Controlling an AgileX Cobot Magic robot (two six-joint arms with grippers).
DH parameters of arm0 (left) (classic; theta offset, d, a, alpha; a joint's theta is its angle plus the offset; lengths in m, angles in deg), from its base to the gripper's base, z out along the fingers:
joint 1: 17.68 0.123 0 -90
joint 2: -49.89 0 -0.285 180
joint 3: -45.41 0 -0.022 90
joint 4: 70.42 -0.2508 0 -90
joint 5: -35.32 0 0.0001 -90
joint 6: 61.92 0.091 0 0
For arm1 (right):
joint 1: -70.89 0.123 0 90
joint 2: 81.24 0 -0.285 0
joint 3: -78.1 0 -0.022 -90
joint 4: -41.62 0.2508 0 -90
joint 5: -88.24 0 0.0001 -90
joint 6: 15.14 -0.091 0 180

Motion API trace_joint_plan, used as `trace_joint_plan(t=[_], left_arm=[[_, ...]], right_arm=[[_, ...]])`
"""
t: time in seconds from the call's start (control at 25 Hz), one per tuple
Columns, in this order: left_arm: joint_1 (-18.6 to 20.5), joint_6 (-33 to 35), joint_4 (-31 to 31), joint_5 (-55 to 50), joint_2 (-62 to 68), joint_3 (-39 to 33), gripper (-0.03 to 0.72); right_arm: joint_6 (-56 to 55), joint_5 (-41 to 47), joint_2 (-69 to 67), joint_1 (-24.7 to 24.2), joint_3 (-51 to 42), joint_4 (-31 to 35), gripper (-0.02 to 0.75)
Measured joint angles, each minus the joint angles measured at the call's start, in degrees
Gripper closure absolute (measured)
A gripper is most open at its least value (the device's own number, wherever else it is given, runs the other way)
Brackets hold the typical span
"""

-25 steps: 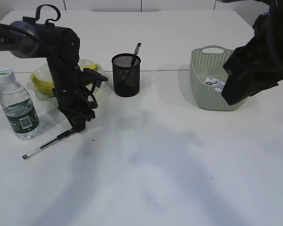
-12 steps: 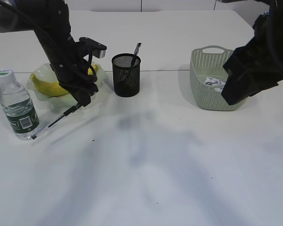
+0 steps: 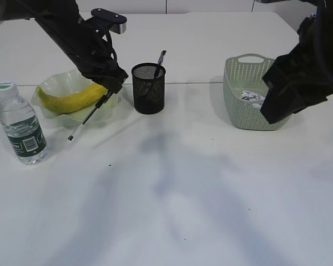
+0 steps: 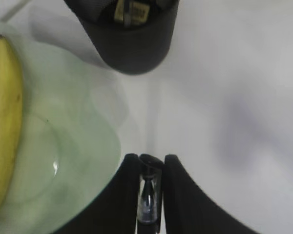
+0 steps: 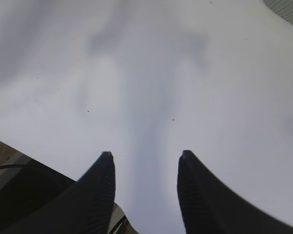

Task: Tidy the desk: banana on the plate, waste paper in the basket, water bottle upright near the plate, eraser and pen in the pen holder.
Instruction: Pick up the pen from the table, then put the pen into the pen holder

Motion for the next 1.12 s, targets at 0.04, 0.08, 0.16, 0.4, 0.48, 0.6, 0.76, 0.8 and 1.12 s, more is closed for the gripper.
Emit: trace_joint_plan(t=[0.04,0.08,0.16,0.4,0.48,0.6,0.76,0.8,1.12], left_arm=[[0.0,0.0,0.6,1.5,0.0,0.0,0.615],[0.0,0.0,1.3,2.9,0.0,0.0,0.615],[0.0,0.0,2.9,5.6,0.0,0.0,0.615],[0.0,0.1,6.6,13.3,0.0,0.0,0.615],[0.0,0.1,7.6,16.3,0.0,0.0,0.615],[0.0,0.1,8.8,20.3,-0.3,0.0,0.615],[0.0,0.1,11.5,26.0,-0.6,0.0,0.615],[0.0,0.1,12.3,27.3,-0.6,0.0,0.615],[0.0,0.1,17.6,39.7,-0.7,0.0,0.615]], right_arm=[[0.0,0.0,0.0,0.0,0.0,0.0,0.417],[0.0,0.0,0.0,0.0,0.0,0.0,0.417],[0.0,0.0,0.0,0.0,0.0,0.0,0.417],[0.0,0.0,0.0,0.0,0.0,0.0,0.417],[0.0,0.0,0.0,0.0,0.0,0.0,0.417],[0.0,0.0,0.0,0.0,0.0,0.0,0.417],[0.0,0.0,0.0,0.0,0.0,0.1,0.417],[0.0,0.0,0.0,0.0,0.0,0.4,0.417],[0.0,0.0,0.0,0.0,0.0,1.5,0.417]])
